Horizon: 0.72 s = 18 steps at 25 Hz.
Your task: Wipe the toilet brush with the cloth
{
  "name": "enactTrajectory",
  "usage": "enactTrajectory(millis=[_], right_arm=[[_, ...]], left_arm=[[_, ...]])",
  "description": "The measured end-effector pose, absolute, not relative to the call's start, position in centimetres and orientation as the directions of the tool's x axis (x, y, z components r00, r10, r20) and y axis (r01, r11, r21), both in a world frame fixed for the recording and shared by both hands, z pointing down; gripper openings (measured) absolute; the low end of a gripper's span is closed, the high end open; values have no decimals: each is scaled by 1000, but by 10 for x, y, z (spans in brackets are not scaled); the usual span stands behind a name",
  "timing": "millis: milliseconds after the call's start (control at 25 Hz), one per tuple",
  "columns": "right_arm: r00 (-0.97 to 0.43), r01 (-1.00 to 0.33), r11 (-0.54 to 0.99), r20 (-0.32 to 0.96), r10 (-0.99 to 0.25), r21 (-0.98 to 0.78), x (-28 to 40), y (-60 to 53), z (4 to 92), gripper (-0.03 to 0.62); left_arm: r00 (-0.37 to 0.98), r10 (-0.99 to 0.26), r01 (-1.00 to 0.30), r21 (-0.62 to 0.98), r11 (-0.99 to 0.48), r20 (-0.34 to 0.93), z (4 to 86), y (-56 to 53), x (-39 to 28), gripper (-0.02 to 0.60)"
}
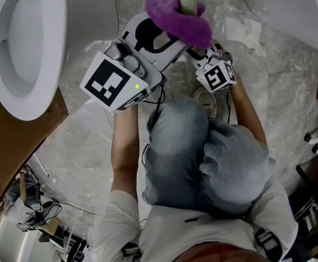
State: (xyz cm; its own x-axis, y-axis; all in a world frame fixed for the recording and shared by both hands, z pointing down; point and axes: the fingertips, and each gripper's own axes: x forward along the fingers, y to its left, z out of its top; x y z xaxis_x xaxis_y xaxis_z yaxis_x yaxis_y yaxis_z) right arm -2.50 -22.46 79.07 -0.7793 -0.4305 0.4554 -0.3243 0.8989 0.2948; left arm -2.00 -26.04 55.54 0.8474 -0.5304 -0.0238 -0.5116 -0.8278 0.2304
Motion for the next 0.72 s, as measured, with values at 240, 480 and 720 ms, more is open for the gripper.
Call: enactTrajectory(millis=[240, 480, 720], right_arm=[[-780, -325, 899, 454, -431, 294, -25, -223, 793, 72], [-780, -325, 898, 452, -432, 297, -23, -224, 794, 73], [-780, -326, 897, 452, -433, 297, -24, -222, 793, 74]], left_arm=[[857, -515, -505, 240, -829, 27, 597, -243, -18, 127], [862, -501, -503, 239, -831, 71, 635, -234, -15, 115], [867, -485, -498, 241, -833, 115, 675, -227, -10, 112]])
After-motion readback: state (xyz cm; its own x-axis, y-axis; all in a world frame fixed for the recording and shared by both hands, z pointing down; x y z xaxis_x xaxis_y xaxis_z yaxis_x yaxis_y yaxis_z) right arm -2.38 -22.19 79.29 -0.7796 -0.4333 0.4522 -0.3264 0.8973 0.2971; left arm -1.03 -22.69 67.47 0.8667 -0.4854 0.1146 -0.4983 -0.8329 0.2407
